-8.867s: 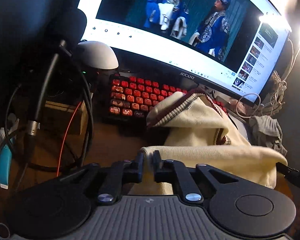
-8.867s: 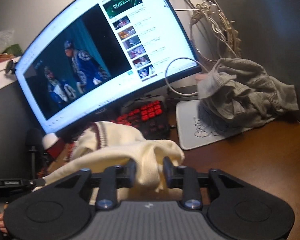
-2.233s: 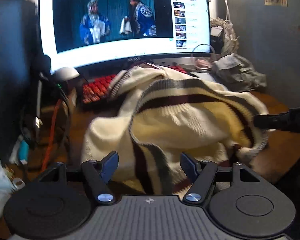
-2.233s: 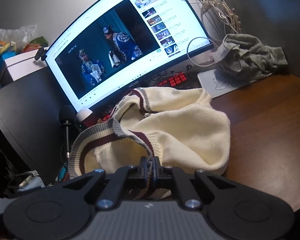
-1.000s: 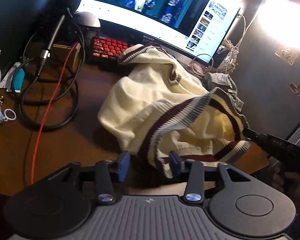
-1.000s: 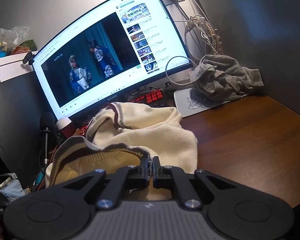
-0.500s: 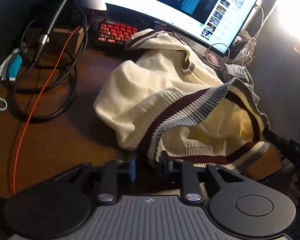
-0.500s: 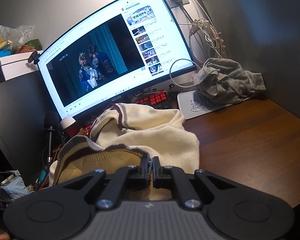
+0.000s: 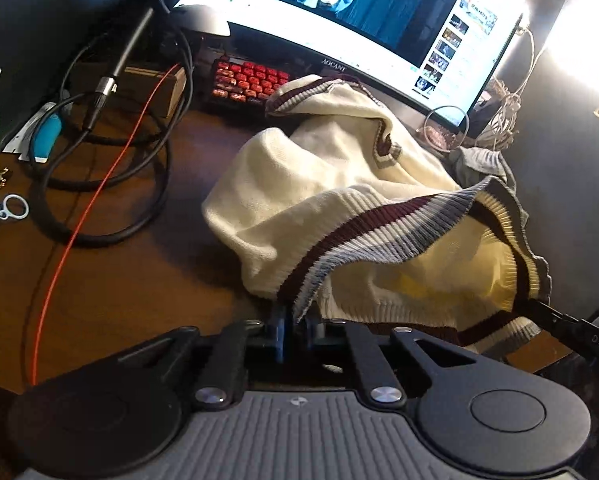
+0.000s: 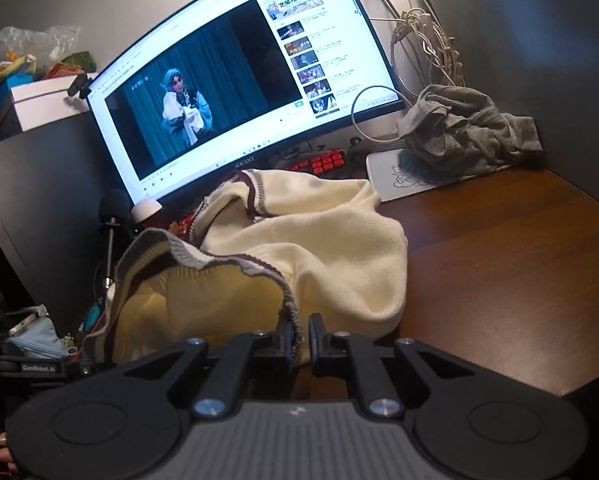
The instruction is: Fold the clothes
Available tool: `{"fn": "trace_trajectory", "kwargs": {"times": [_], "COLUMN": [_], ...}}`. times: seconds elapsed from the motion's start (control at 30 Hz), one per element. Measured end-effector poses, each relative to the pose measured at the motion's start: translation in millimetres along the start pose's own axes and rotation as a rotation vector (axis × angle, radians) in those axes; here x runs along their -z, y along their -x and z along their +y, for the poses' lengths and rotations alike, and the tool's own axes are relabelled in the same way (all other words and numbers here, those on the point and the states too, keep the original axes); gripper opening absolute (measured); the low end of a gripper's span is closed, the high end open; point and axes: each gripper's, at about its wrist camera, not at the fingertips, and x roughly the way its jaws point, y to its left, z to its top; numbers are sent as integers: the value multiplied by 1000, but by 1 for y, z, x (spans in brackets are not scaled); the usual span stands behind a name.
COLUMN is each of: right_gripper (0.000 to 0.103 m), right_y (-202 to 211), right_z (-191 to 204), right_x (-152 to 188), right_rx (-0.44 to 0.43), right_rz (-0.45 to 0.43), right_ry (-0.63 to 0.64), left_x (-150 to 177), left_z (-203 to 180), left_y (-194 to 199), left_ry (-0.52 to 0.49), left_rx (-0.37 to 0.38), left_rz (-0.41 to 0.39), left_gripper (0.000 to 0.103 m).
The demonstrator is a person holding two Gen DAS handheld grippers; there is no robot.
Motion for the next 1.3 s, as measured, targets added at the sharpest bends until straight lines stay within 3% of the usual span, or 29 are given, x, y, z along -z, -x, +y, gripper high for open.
{"fn": "trace_trajectory", "kwargs": {"times": [0.07, 0.1, 0.3, 0.53, 0.6, 0.63, 0.67, 0.87, 1.07, 1.17, 1.3], "right_gripper": [34, 36, 35, 35, 25, 10, 7, 4, 4, 4, 4], "right_y": [0, 0, -10, -25, -27, -27, -27, -13, 8, 23, 46], "right_z": [4, 6, 17, 18, 17, 17, 17, 17, 28, 45, 76], "right_x": [-2, -4, -13, -18, -19, -20, -20, -24, -65, -101, -174], "right_rx": [-2, -3, 20, 31, 30, 30, 29, 57, 38, 3, -22], "right_rz": [-5, -9, 0, 33, 29, 28, 27, -45, -129, -179, -241], "right_ry": [24, 40, 139, 168, 168, 171, 173, 177, 244, 301, 366], "left_x": [0, 1, 2, 2, 2, 3, 3, -8, -69, -125, -204], "left_z": [-1, -2, -5, -11, -14, -14, -15, -3, -5, -17, -54], "left_y": [-1, -2, -2, -2, -3, -3, -3, 7, 59, 92, 129], "left_ry": [-3, -2, -4, -36, -56, -63, -70, -34, -75, -72, -116], "left_rx": [-7, -10, -14, -50, -69, -76, -81, -68, -31, 38, 30], "left_rz": [-6, -7, 2, 7, 8, 9, 9, -7, -164, -230, -341], "left_gripper": [11, 12, 13, 13, 11, 10, 8, 4, 4, 4, 4]}}
